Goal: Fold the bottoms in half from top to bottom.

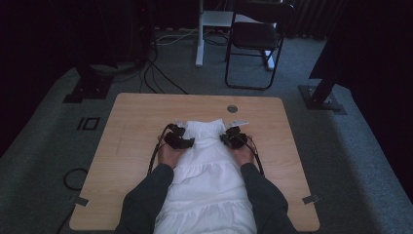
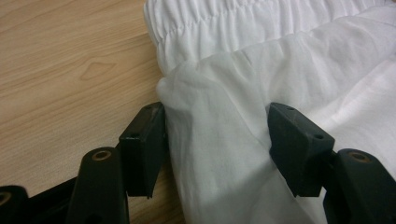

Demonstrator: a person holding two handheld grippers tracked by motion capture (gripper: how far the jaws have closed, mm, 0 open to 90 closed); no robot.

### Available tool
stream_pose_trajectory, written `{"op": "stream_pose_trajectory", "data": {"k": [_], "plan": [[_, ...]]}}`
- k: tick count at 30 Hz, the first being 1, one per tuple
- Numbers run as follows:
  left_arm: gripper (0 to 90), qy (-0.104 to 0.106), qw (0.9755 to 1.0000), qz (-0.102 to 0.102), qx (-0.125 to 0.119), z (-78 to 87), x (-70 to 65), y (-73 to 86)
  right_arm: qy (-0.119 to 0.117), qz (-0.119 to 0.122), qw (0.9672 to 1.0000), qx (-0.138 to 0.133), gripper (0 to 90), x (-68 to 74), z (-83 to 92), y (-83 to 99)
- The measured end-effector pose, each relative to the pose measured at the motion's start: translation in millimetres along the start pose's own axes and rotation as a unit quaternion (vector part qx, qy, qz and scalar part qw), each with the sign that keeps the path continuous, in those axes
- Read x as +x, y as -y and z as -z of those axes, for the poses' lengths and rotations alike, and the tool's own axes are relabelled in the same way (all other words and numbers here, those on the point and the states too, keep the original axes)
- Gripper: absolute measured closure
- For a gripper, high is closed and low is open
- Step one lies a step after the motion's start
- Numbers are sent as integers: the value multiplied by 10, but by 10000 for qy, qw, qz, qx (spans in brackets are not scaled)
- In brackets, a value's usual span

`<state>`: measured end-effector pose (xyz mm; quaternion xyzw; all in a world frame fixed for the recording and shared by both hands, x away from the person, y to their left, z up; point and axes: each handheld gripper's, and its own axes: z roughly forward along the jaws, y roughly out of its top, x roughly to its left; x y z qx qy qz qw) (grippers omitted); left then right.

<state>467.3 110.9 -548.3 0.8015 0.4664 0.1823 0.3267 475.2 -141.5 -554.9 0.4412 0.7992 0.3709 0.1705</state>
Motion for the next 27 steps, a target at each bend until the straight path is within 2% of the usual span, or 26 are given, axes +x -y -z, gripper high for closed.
{"op": "stream_pose_trajectory", "data": {"k": [4,6,7,12,13,14,15,16,17,18,19,20,21,22,23,25,27], "plan": [[429,19,10000,-7,-28,-2,-6,0,-26,-50,10000,19,815,-21,0,-6],[471,37,10000,6,-56,-6,-11,-1,-4,-54,10000,14,815,-15,1,-3],[500,109,9999,12,-91,-11,-14,-4,5,-61,10000,7,815,-10,2,0],[696,204,9997,50,-82,-12,-9,-14,-43,-72,10000,11,805,-27,1,-3],[723,281,9995,80,-86,-10,0,-10,17,-96,9999,89,707,-37,9,-21],[751,281,9995,80,-86,-10,0,-10,17,-96,9999,89,707,-37,9,-21],[763,346,9993,104,-89,-8,7,-4,212,-126,9997,62,647,-59,40,-43],[770,346,9993,104,-89,-8,7,-4,212,-126,9997,62,647,-59,40,-43],[774,364,9992,125,-111,-10,7,1,145,-491,9983,-274,560,-122,117,-61],[775,364,9992,125,-111,-10,7,1,145,-491,9983,-274,560,-122,117,-61],[777,365,9992,126,-116,-10,7,2,-20,-663,9964,-525,481,-155,181,-93],[777,379,9991,136,-119,-10,9,3,-20,-663,9964,-525,481,-155,181,-93],[779,386,9991,145,-126,-11,10,5,-46,-435,9978,-499,358,-134,186,-125],[778,386,9991,145,-126,-11,10,5,-46,-435,9978,-499,358,-134,186,-125],[778,379,9991,148,-131,-11,8,6,-122,-296,9987,-387,296,-117,157,-132],[778,378,9991,151,-138,-11,8,7,-32,-99,9998,-193,207,-86,90,-129],[778,399,9990,138,-145,-10,16,9,139,3,9999,-38,193,-81,-22,-91]]}}
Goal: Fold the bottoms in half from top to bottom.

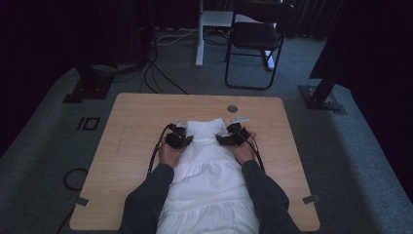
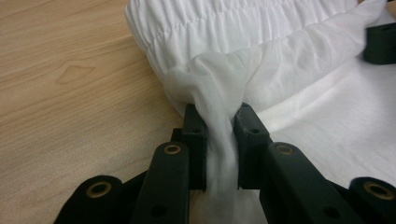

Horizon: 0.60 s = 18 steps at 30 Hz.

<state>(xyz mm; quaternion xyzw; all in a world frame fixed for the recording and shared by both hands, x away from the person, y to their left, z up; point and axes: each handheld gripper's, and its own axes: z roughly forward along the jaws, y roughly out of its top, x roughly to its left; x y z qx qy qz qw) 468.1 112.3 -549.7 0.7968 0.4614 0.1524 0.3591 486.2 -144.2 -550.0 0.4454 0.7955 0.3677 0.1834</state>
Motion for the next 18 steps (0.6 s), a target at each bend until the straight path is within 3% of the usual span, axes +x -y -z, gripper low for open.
{"op": "stream_pose_trajectory", "data": {"k": [3,9,15,17,18], "plan": [[778,24,10000,-12,-14,0,6,4,-47,-89,9999,74,181,-25,-50,25],[777,10,10000,-1,-16,0,-3,6,-4,48,9999,93,169,-6,-92,44],[809,30,10000,2,72,3,-32,-9,-160,99,9997,149,699,55,-65,-18],[839,96,9998,23,148,2,-20,-34,-213,55,9996,199,811,73,-74,-45],[850,96,9998,23,148,2,-20,-34,-213,55,9996,199,811,73,-74,-45]]}}
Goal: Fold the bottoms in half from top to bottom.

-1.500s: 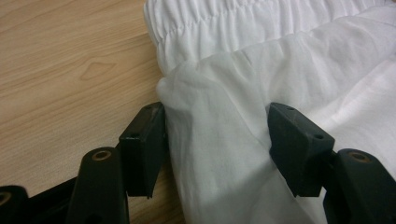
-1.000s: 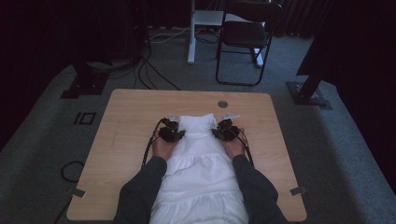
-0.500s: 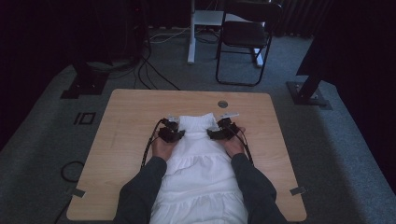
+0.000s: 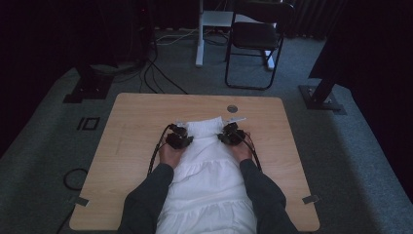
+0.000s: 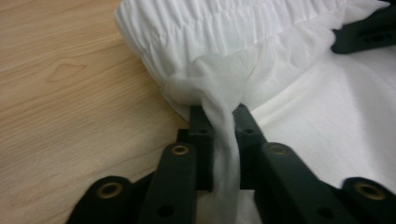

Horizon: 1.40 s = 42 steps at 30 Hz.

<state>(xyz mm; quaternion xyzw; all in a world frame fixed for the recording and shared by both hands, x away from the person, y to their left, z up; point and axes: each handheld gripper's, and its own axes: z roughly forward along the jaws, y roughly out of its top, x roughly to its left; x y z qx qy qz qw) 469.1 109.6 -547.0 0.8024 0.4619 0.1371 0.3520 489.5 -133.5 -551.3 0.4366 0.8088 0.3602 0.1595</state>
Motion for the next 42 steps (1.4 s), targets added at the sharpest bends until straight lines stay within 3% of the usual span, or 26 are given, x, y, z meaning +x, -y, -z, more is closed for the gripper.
{"op": "stream_pose_trajectory", "data": {"k": [2,4,5,6,7,8,9,10,11,12,13,14,16,18,19,23,25,29,30,31,34,35,36,37,39,42], "plan": [[856,-80,9997,-208,89,43,3,-90,134,64,9999,-73,838,36,3,-23],[858,-106,9995,-282,-29,111,15,-164,146,114,9996,-229,839,46,67,-80],[858,-106,9994,-271,-184,190,37,-244,129,108,9994,-294,839,43,107,-115],[858,-86,9986,-236,-465,343,62,-398,29,65,9984,-564,838,2,254,-243],[859,-86,9986,-236,-465,343,62,-398,29,65,9984,-564,838,2,254,-243],[859,-113,9977,-272,-606,422,61,-488,-5,41,9967,-814,838,-31,402,-386],[859,-164,9968,-351,-705,501,50,-591,-5,41,9967,-814,838,-31,402,-386],[859,-231,9954,-442,-816,585,33,-699,73,60,9938,-1111,839,-38,561,-543],[859,-296,9937,-493,-965,674,12,-804,73,60,9938,-1111,839,-38,561,-543],[859,-341,9918,-551,-1099,765,-7,-904,158,19,9896,-1432,842,-39,733,-704],[859,-387,9898,-602,-1231,853,-29,-996,158,19,9896,-1432,842,-39,733,-704],[859,-401,9873,-673,-1379,956,-50,-1095,172,-1,9871,-1594,842,-42,819,-780],[859,-440,9841,-778,-1535,1093,-85,-1207,193,17,9830,-1827,842,-49,972,-907],[858,-399,9831,-813,-1594,1163,-104,-1248,125,57,9808,-1943,841,-47,1129,-995],[858,-390,9829,-836,-1594,1178,-110,-1249,125,57,9808,-1943,841,-47,1129,-995],[855,-279,9845,-866,-1500,1189,-133,-1196,62,140,9818,-1895,840,-30,1194,-956],[855,-89,9844,-913,-1500,1234,-193,-1077,-25,137,9835,-1804,840,-16,1240,-857],[853,66,9828,-1045,-1520,1336,-259,-929,-186,147,9840,-1766,840,27,1321,-730],[853,175,9817,-1070,-1566,1434,-310,-779,-232,176,9837,-1772,840,58,1358,-681],[851,215,9819,-1093,-1533,1467,-327,-727,-406,245,9829,-1778,839,149,1448,-544],[849,357,9804,-1169,-1547,1605,-422,-473,-558,372,9826,-1734,838,289,1554,-341],[847,357,9804,-1169,-1547,1605,-422,-473,-558,372,9826,-1734,838,289,1554,-341],[847,433,9794,-1194,-1571,1688,-495,-272,-585,424,9827,-1708,837,342,1593,-265],[844,527,9795,-1140,-1577,1710,-522,-190,-737,543,9816,-1674,835,472,1693,-47],[843,636,9792,-1152,-1543,1752,-595,42,-758,595,9818,-1638,834,518,1722,39],[839,820,9818,-1095,-1314,1727,-713,426,-866,653,9833,-1459,835,645,1753,313]]}}
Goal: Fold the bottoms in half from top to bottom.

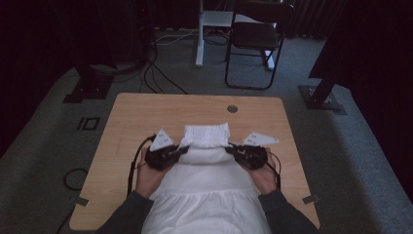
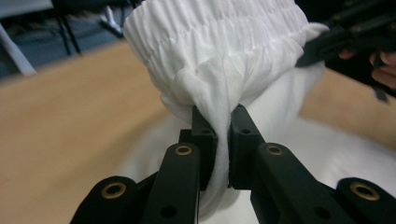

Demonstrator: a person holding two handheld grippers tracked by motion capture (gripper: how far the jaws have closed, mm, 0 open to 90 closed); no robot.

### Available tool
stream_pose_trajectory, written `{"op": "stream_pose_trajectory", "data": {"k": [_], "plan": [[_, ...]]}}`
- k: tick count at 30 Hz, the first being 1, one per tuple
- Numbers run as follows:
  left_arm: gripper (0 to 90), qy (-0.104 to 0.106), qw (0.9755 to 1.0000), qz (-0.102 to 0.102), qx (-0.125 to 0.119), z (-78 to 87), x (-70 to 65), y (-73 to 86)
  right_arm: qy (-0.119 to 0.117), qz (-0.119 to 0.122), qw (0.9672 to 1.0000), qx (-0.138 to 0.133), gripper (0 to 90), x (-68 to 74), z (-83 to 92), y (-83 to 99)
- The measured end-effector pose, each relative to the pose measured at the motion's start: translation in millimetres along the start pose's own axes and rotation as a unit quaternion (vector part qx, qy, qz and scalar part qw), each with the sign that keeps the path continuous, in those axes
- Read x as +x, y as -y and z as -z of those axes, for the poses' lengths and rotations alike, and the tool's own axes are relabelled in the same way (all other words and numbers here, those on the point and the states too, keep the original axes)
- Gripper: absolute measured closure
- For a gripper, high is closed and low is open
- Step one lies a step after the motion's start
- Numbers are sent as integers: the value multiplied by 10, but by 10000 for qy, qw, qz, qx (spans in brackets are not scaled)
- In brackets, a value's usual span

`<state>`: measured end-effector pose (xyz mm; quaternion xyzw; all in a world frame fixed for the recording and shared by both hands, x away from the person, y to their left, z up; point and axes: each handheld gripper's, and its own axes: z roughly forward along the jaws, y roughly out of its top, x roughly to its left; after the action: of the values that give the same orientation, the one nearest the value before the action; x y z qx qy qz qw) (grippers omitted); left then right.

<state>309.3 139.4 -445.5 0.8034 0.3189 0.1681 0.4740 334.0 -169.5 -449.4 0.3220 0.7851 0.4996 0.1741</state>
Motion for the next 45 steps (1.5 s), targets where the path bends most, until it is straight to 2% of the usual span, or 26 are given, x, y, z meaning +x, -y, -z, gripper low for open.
{"op": "stream_pose_trajectory", "data": {"k": [1,3,4,5,6,7,8,10,12,16,19,20,23,24,26,28,33,34,35,38,41,45], "plan": [[839,35,10000,8,80,-5,-44,86,-63,-37,9999,80,835,62,15,122],[836,112,9991,95,391,-46,-147,323,-138,-164,9994,277,834,147,16,314],[831,155,9980,151,586,-81,-184,439,-74,-40,9984,559,833,261,-12,532],[831,178,9968,166,766,-124,-221,551,-74,-40,9984,559,833,261,-12,532],[829,225,9951,205,939,-172,-248,657,-27,72,9966,820,833,352,-53,707],[829,282,9930,239,1126,-222,-258,752,-27,72,9966,820,833,352,-53,707],[827,266,9911,236,1280,-271,-261,833,-31,64,9954,951,832,381,-79,774],[826,256,9890,366,1410,-358,-234,957,-61,90,9931,1168,831,417,-149,888],[828,284,9898,412,1331,-385,-221,994,67,164,9879,1542,832,455,-274,1011],[826,239,9900,321,1349,-393,-232,986,49,110,9871,1596,832,434,-314,1024],[825,267,9901,325,1337,-420,-186,976,54,119,9875,1569,830,412,-334,1027],[821,261,9901,297,1350,-435,-161,960,56,-8,9876,1569,829,368,-359,1015],[818,175,9899,265,1380,-506,-73,906,31,-133,9884,1511,827,310,-396,1008],[817,163,9896,285,1403,-554,-23,870,57,-252,9888,1470,825,224,-448,987],[817,104,9891,207,1452,-638,48,801,71,-284,9889,1454,825,190,-473,973],[816,28,9884,114,1515,-729,136,725,117,-374,9888,1439,824,77,-554,926],[815,-83,9866,167,1622,-976,377,535,249,-493,9878,1456,823,-197,-764,789],[814,-127,9864,158,1629,-1025,419,498,287,-523,9873,1473,823,-307,-846,732],[814,-182,9860,106,1651,-1070,456,462,287,-523,9873,1473,823,-307,-846,732],[814,-407,9854,-164,1644,-1210,529,373,341,-542,9869,1479,823,-459,-957,660],[815,-642,9829,-418,1676,-1348,602,281,436,-580,9857,1523,822,-614,-1076,571],[815,-885,9802,-460,1709,-1521,732,166,575,-564,9835,1620,817,-780,-1236,453]]}}
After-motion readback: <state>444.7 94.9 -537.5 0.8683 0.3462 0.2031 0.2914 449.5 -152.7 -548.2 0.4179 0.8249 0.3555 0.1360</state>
